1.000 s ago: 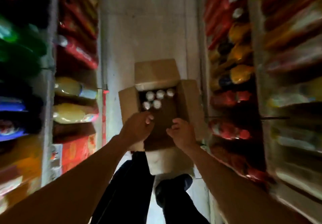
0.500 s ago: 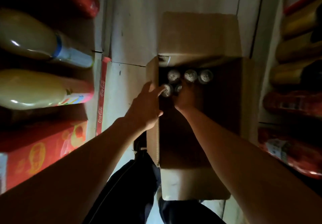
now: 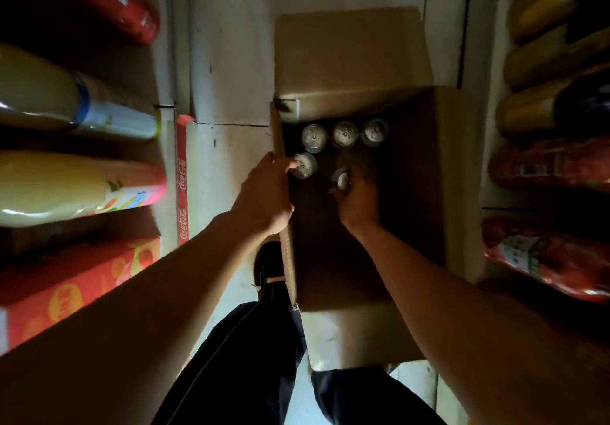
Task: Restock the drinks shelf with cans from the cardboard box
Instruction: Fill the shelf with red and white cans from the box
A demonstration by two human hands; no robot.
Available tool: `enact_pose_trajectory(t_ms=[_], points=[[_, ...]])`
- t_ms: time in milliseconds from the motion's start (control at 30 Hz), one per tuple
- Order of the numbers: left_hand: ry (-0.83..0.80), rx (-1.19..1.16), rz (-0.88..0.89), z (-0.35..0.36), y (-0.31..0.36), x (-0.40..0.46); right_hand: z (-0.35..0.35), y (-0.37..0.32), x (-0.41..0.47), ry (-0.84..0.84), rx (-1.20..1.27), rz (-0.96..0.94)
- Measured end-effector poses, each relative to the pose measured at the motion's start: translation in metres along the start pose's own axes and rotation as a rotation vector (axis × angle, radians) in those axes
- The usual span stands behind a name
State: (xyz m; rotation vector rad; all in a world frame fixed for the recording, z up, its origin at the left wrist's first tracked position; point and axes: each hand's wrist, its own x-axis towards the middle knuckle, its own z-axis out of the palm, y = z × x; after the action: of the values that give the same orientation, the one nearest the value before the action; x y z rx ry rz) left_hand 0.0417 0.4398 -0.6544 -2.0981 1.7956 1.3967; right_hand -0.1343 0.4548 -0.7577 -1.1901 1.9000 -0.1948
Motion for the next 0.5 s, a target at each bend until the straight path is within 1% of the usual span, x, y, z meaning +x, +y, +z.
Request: enact_pose_trajectory(t_ms=[100, 133, 167, 233, 333, 400, 433, 500], points=[[-0.072, 0.172, -0.06, 0.001, 0.016, -0.022, -0.047, -0.005, -0.046, 0.065, 0.149, 0.038], [-0.102, 0.194, -0.083, 0.001, 0.025, -0.032, -0.066, -0.01, -0.062, 0.083, 0.197, 0.042], [-0.11, 0.169, -0.071, -0.001, 0.043, -0.05, -0.095, -0.015, -0.084, 0.101, 0.259, 0.031], [-0.13, 0.08, 0.049, -0.008, 0.073, -0.073, -0.139, -0.028, -0.12, 0.107, 0.404, -0.023], [-0.143, 0.009, 0.25, -0.041, 0.143, -0.109, -0.219, -0.061, -0.178, 0.105, 0.547, -0.039], [-0.223, -0.039, 0.333, -0.071, 0.189, -0.131, -0.264, -0.084, -0.212, 0.07, 0.646, -0.064], [-0.262, -0.013, 0.391, -0.1, 0.233, -0.161, -0.309, -0.108, -0.244, 0.092, 0.683, -0.114], [-0.309, 0.071, 0.468, -0.134, 0.284, -0.196, -0.363, -0.137, -0.285, 0.087, 0.666, -0.209]])
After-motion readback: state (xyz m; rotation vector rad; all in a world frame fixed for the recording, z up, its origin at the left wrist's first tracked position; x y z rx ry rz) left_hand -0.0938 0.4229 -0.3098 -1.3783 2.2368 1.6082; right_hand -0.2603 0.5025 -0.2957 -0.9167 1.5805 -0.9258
